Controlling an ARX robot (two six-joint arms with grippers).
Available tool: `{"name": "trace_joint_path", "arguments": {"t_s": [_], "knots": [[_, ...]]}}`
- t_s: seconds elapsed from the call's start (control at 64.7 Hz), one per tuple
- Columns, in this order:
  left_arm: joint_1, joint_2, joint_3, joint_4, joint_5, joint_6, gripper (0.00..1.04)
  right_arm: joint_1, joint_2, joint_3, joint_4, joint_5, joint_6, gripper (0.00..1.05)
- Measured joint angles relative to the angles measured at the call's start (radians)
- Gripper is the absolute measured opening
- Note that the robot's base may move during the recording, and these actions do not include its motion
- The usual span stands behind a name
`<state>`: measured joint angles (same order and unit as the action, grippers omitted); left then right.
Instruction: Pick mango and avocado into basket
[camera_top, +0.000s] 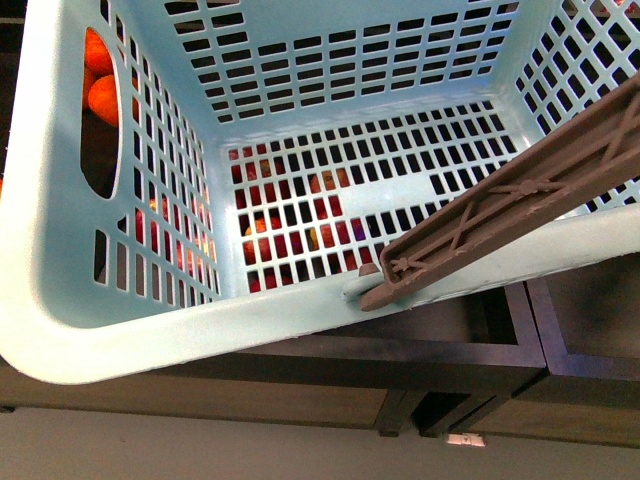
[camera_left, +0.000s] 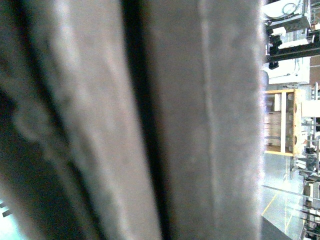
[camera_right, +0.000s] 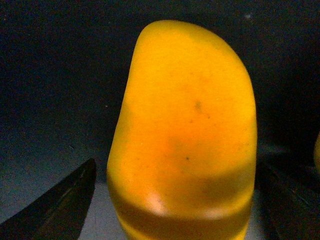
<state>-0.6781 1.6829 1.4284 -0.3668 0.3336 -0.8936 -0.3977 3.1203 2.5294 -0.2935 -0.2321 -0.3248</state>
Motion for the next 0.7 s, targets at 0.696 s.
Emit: {"name": "trace_joint_path", "arguments": {"t_s": [0.696], "knots": [[0.0,0.0,0.0,0.0,0.0,0.0,0.28,-0.021,-0.311,-0.555,0.304,-0.05,0.047,0.62]]}}
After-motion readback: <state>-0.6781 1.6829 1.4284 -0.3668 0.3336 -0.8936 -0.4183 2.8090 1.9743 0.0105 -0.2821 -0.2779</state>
